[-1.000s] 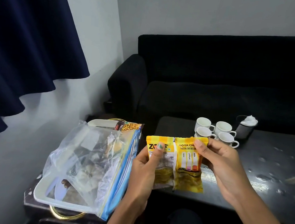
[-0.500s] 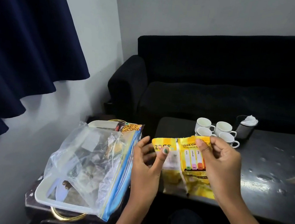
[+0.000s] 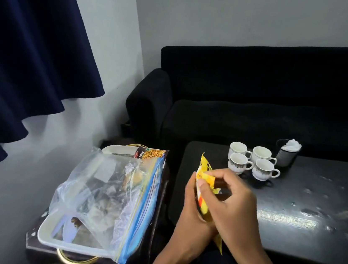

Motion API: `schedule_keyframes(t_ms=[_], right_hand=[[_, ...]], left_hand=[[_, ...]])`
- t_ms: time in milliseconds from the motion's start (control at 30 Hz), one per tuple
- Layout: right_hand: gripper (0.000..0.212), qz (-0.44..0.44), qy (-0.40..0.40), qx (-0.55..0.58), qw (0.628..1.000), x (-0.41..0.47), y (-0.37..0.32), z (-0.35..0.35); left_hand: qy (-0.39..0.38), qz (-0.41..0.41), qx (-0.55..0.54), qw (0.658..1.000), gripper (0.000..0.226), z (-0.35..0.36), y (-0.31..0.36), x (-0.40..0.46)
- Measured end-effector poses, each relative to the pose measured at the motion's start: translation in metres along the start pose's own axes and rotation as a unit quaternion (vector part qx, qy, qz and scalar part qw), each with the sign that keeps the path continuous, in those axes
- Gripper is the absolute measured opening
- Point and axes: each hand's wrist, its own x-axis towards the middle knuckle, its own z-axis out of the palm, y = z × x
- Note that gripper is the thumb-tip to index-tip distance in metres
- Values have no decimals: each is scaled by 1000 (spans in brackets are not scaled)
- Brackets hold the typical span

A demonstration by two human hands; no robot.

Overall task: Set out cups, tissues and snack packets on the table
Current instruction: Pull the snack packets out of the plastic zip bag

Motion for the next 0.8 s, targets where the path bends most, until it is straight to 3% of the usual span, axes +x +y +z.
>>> schedule_keyframes(t_ms=[67, 200, 267, 367, 433, 533, 600, 667, 733, 800], right_hand=[[10, -20, -56, -24, 998, 0, -4, -2], [20, -16, -176, 27, 984, -2, -10, -8], [22, -5, -185, 68, 980, -1, -11, -12], [15, 0, -61, 47, 997, 7, -4, -22], [15, 54, 24, 65, 996, 14, 5, -31], [21, 173, 72, 135, 973, 16, 22, -40], [19, 275, 41, 195, 941, 8, 30, -42], [37, 372, -26, 252, 893, -5, 34, -39], [48, 423, -101, 291, 852, -17, 35, -32], [36, 434, -165, 306, 831, -25, 31, -25]], left_hand=[[38, 3, -6, 999, 76, 1, 0, 1], [90, -44, -35, 994, 17, -2, -1, 2], [103, -81, -77, 988, 20, -6, 0, 4], [119, -135, -221, 959, 24, -10, 11, 9], [131, -169, -299, 930, 37, -15, 16, 11], [116, -166, -400, 894, 31, -24, 20, 11], [128, -156, -439, 876, 36, -26, 21, 10], [134, -143, -453, 870, 47, -27, 21, 9], [130, -140, -453, 871, 56, -27, 23, 9], [130, -140, -446, 874, 62, -28, 23, 8]])
